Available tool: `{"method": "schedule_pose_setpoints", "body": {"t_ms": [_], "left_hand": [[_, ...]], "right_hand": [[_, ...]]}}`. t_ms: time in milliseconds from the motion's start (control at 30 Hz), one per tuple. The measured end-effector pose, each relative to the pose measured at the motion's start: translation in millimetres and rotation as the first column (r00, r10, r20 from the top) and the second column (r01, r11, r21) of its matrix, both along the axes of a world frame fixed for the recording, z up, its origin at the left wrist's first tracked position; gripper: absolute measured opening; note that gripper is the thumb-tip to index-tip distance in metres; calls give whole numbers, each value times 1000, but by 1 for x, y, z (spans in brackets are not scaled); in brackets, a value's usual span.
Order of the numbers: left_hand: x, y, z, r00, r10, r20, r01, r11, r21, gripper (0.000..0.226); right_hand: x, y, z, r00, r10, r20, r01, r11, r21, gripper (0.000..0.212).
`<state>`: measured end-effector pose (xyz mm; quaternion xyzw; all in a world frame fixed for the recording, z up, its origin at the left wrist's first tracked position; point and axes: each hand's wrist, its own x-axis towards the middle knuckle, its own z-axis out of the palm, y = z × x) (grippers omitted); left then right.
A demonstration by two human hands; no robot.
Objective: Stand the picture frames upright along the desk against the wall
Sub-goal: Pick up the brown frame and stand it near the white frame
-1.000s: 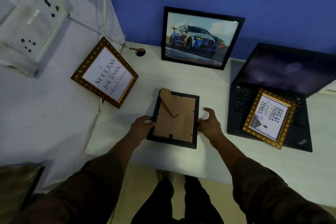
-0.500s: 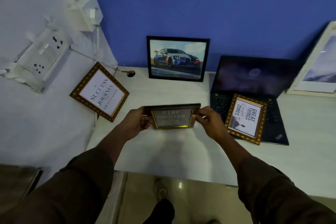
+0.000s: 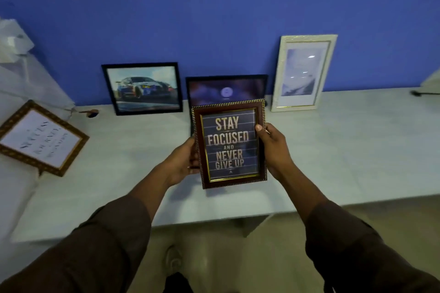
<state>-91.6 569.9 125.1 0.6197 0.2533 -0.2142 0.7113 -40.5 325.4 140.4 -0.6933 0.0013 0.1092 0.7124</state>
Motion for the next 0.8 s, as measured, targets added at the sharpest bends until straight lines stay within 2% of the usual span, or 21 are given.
{"method": "schedule_pose_setpoints", "body": {"t_ms": [167, 233, 433, 600, 800], "left_hand": [[29, -81, 6, 997, -57, 49, 69, 957, -281, 61], [51, -107, 10, 997, -50, 65, 68, 943, -325, 62], [123, -165, -1, 996, -56, 74, 77, 946, -315, 61], [186, -212, -9, 1000, -14, 7, 15, 977, -213, 58], [236, -258, -24, 995, 16, -97, -37, 975, -219, 55]], "right_hand": [[18, -74, 13, 997, -75, 3, 75, 996, -56, 38], [28, -97, 15, 994, -106, -3, 106, 993, -60, 38], [78, -147, 9, 988, -157, 4, 155, 973, -173, 41], [122, -190, 3, 984, -175, 42, 179, 972, -150, 36], [169, -234, -25, 986, -168, 8, 168, 976, -138, 35]]}}
